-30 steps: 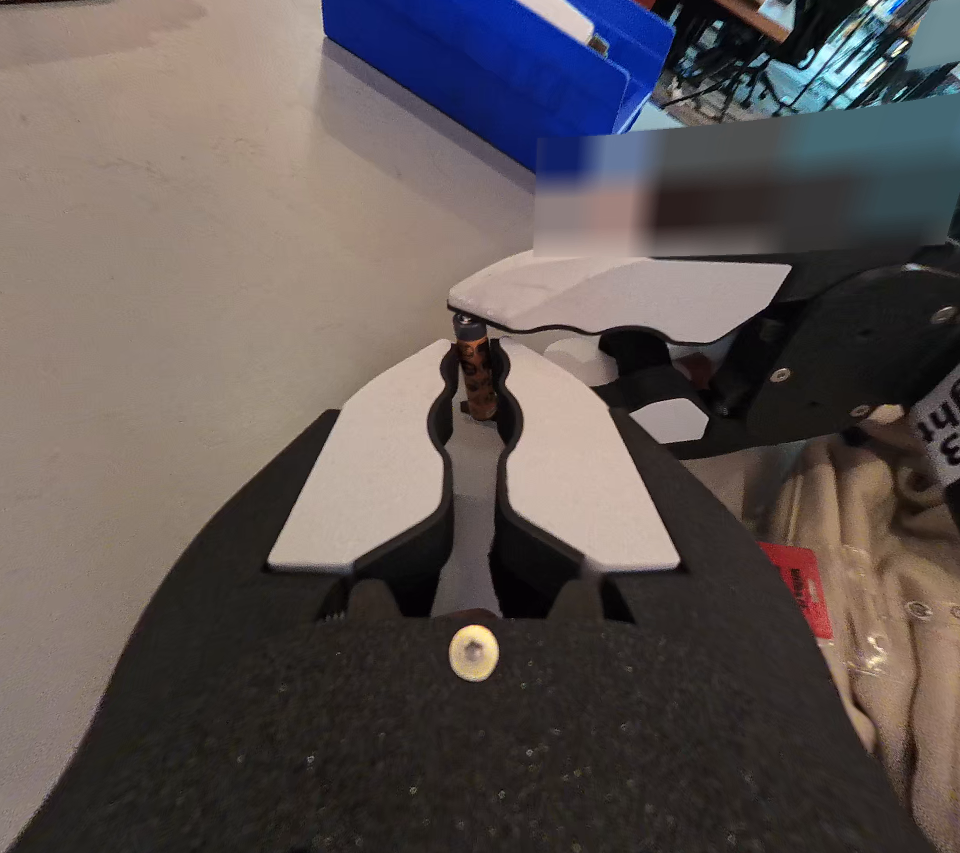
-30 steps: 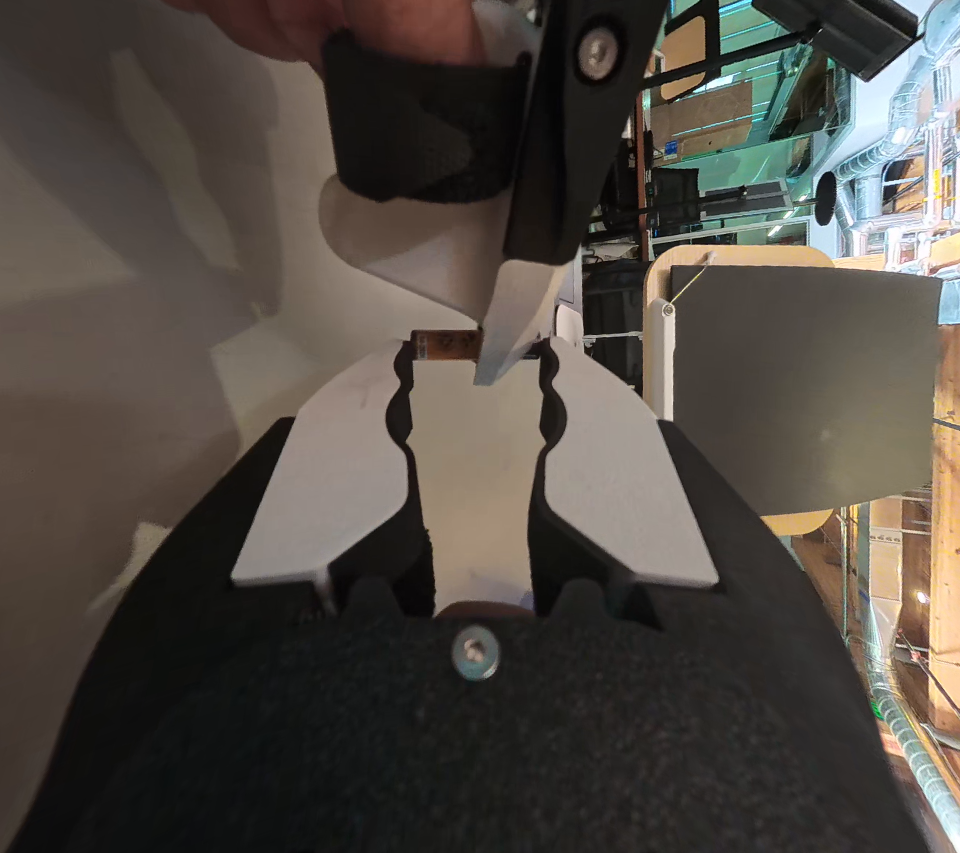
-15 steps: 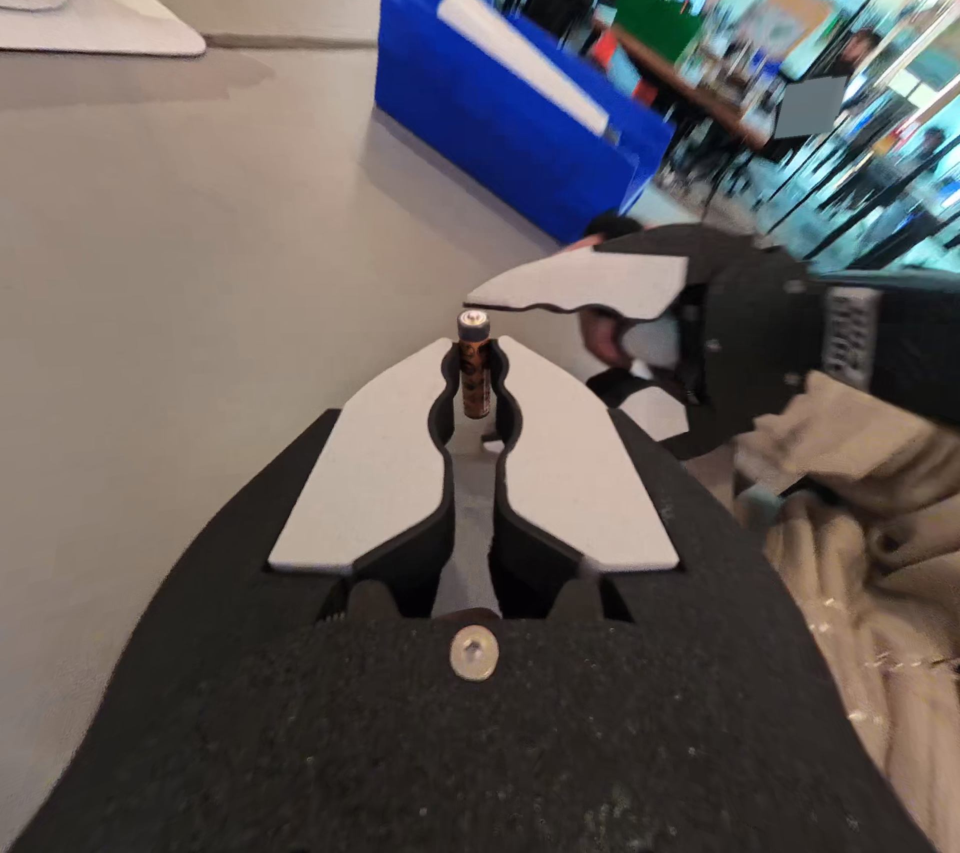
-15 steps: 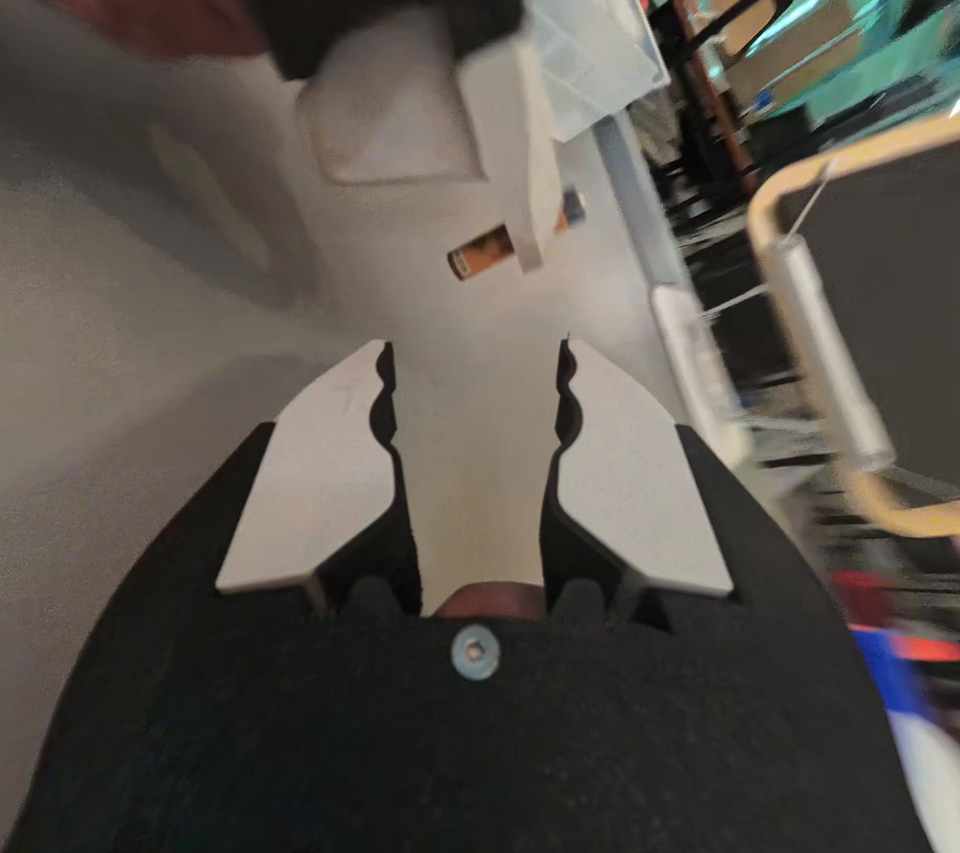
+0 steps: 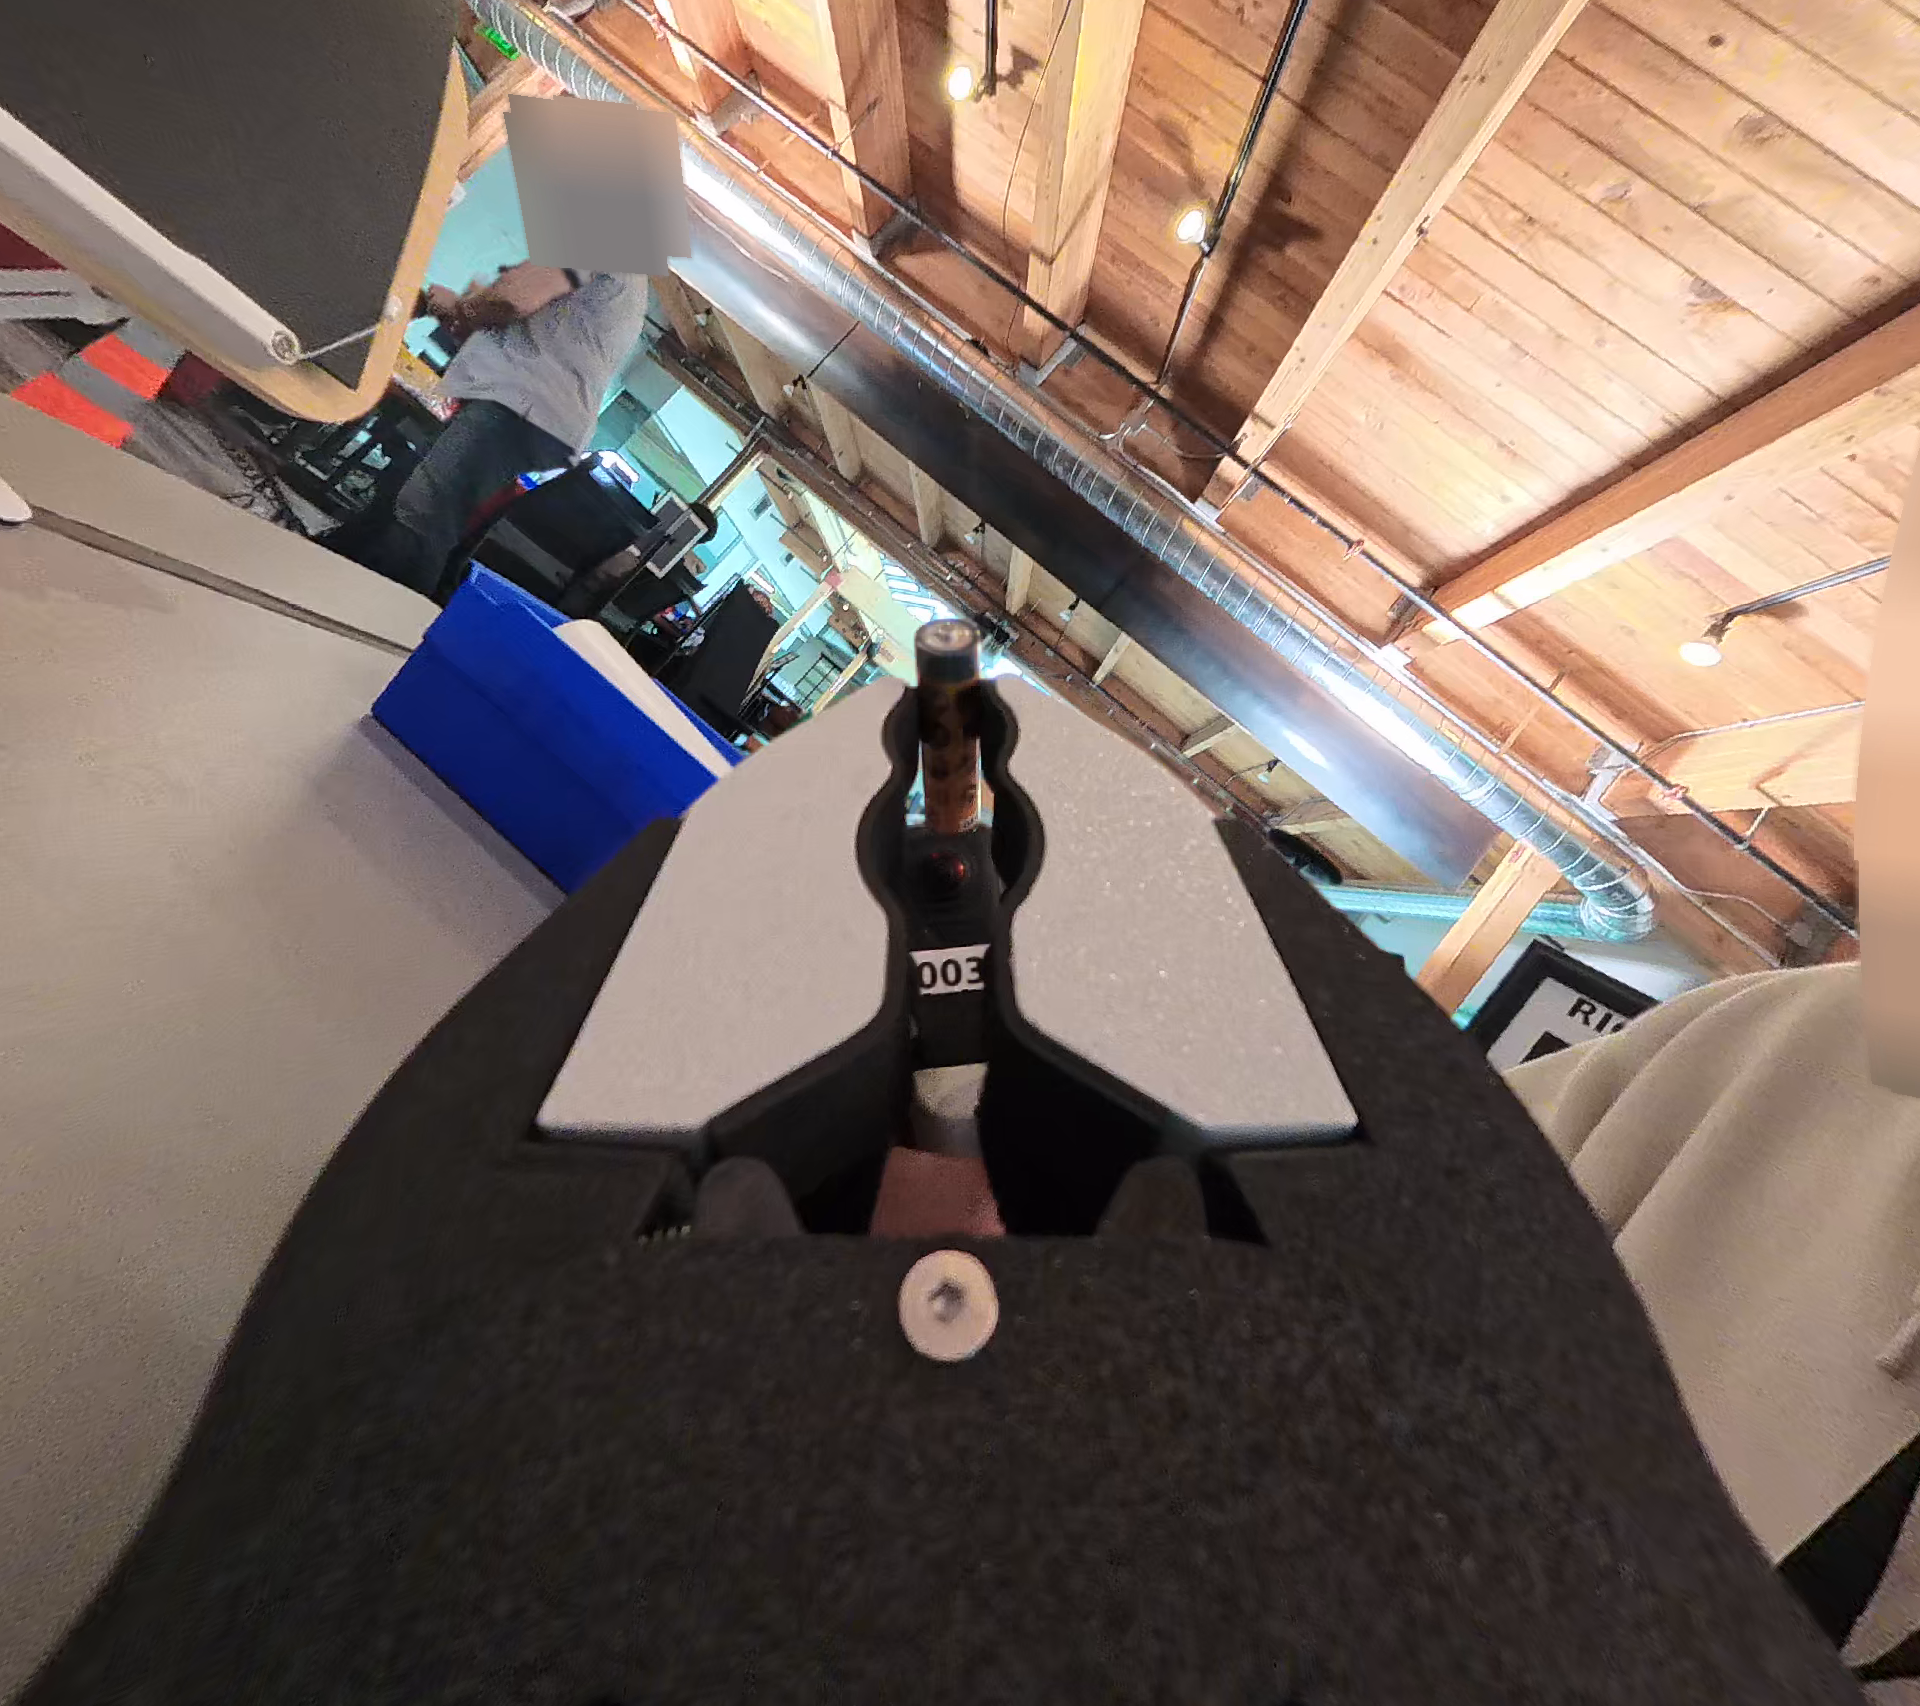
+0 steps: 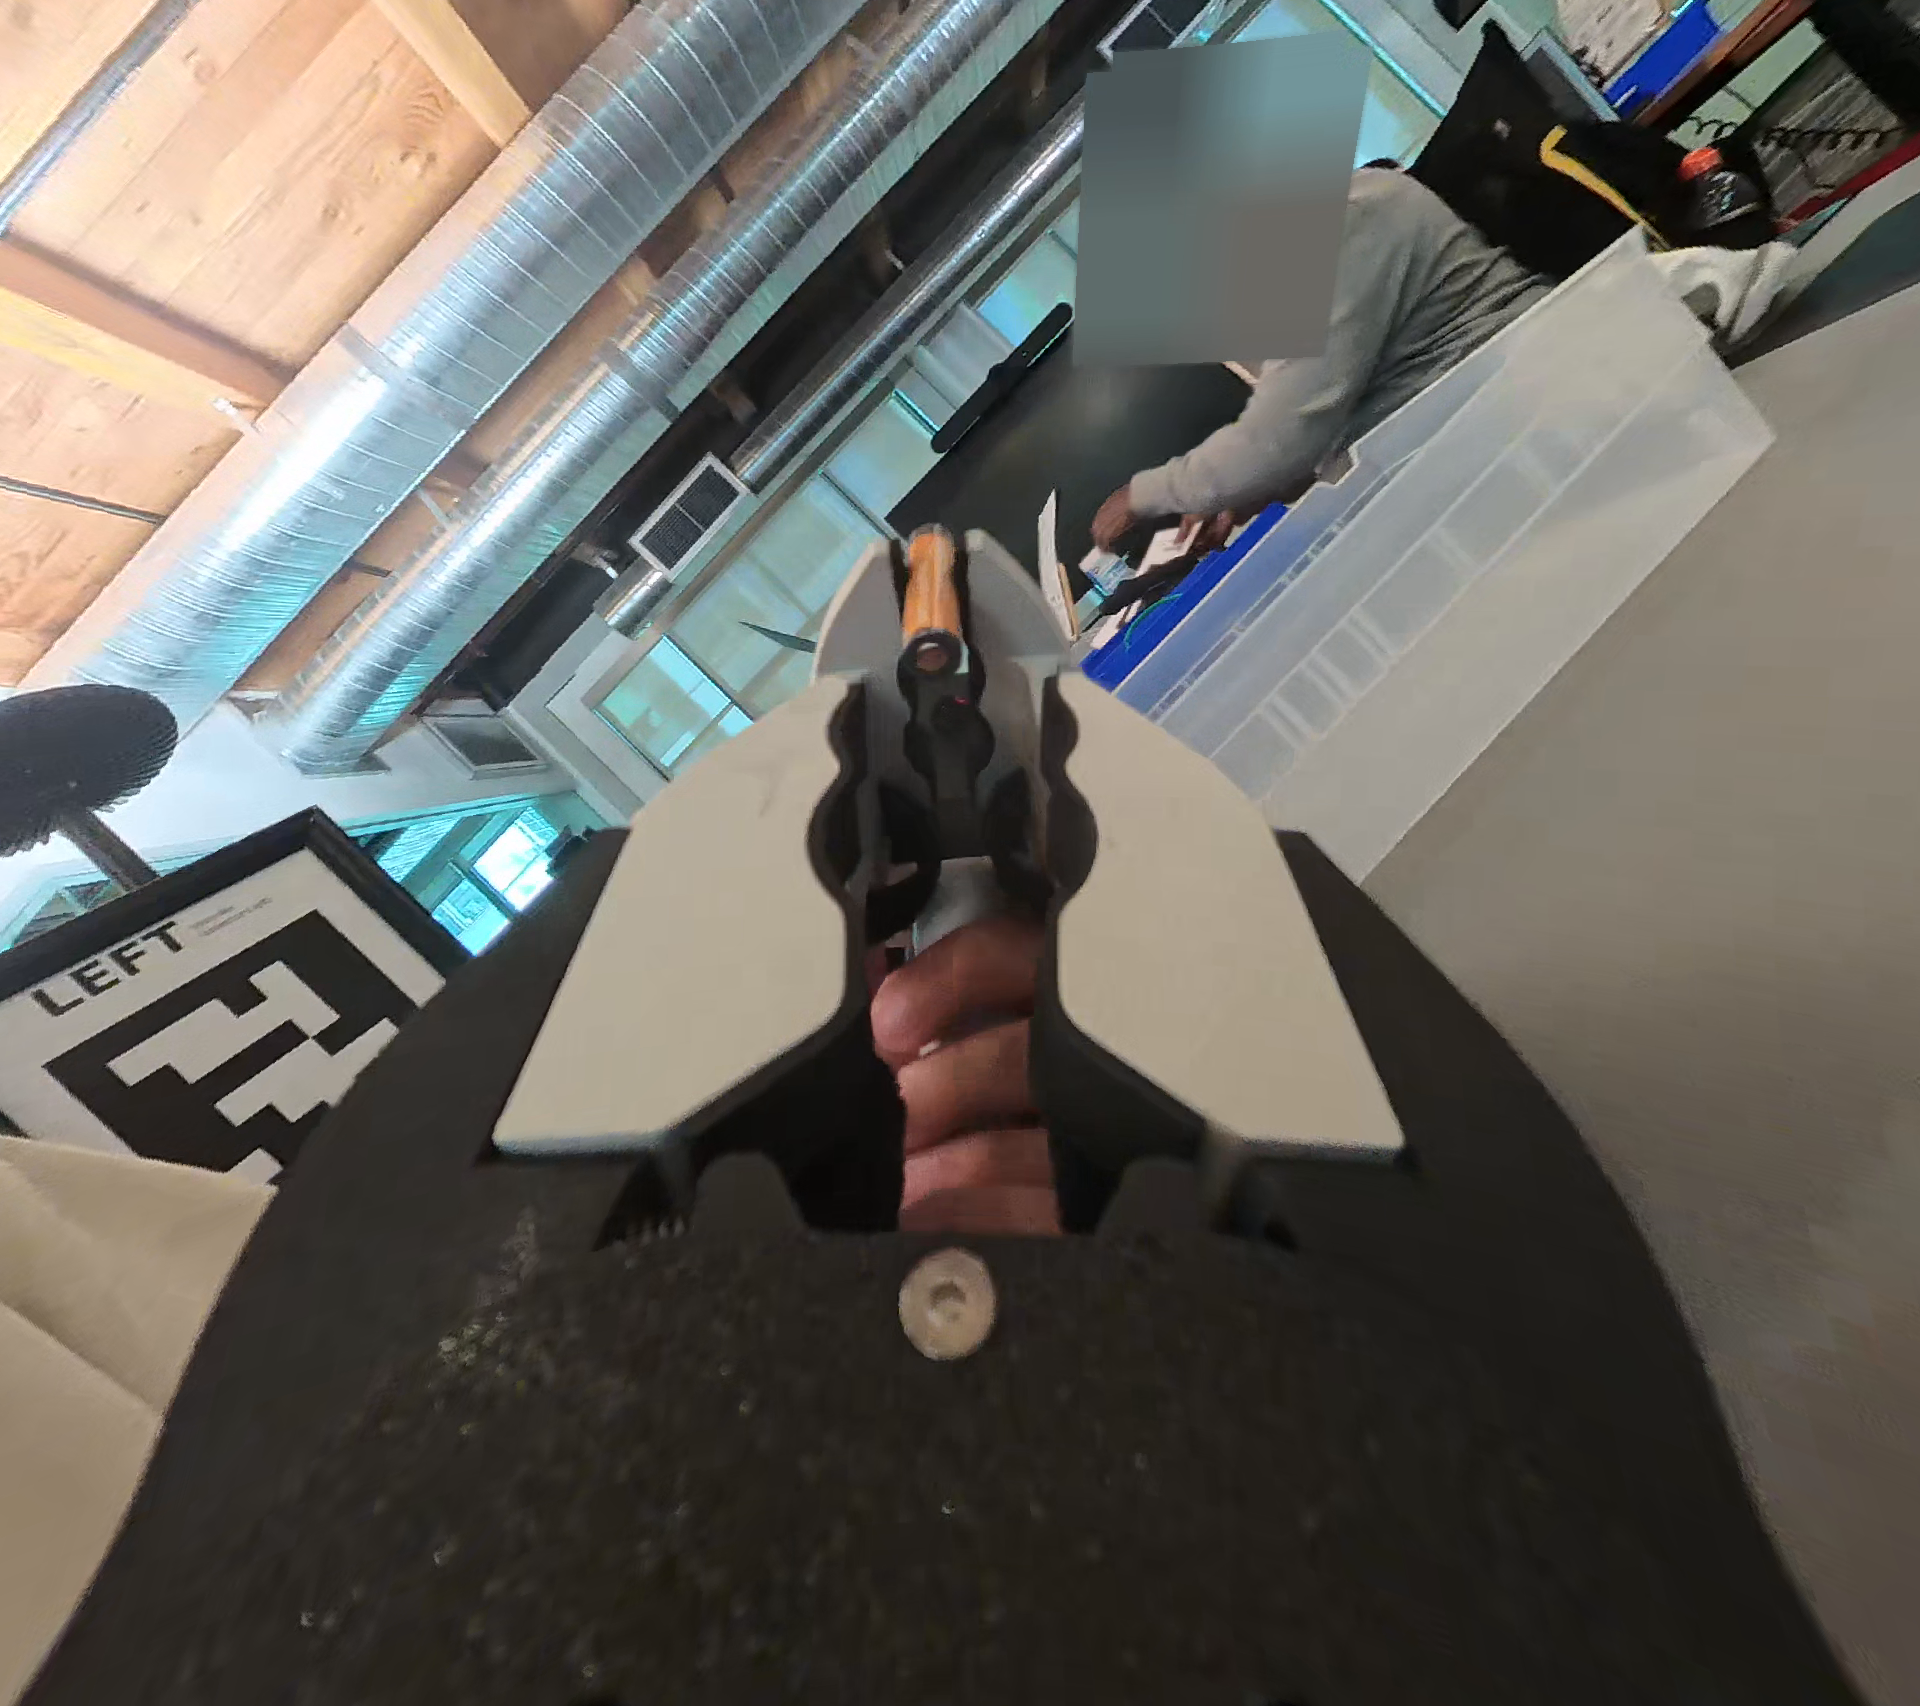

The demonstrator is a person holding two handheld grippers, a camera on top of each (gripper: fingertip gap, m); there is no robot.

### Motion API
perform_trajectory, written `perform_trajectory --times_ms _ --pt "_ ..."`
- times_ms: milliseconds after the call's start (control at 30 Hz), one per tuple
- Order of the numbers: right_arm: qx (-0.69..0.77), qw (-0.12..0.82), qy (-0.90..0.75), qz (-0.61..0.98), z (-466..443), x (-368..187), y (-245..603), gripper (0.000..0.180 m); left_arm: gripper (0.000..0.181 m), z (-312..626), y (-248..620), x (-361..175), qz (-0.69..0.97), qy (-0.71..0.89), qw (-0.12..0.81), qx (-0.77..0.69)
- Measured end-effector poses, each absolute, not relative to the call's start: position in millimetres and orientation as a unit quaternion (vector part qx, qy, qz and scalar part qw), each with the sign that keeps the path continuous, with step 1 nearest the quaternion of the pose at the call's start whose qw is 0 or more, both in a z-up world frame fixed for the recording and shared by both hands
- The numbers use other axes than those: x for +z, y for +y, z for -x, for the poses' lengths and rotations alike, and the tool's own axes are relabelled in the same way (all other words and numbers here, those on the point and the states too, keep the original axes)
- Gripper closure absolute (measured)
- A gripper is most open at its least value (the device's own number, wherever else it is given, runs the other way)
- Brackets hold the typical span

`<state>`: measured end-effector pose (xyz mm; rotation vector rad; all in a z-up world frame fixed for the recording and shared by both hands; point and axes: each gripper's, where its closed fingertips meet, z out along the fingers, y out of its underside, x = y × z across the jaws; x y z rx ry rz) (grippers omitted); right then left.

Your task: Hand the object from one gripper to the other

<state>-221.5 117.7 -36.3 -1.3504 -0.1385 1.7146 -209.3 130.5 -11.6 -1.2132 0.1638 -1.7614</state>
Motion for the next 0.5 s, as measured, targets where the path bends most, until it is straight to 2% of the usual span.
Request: perform_trajectory --times_ms 167,333,500 --pt "0.724 0.448 -0.01 0.524 213.5 -33.9 120.8 0.154 0.171 202.3 129.7 -15.3 0.505 0.075 0.474 -0.717" --pt "0.73 0.444 -0.013 0.519 213.0 -33.7 121.0 0.169 0.171 196.3 129.4 -19.3 0.513 0.082 0.471 -0.713" --pt "0.727 0.45 -0.018 0.519 207.1 -32.4 121.9 0.17 0.171 193.0 127.6 -20.5 0.519 0.093 0.467 -0.71"
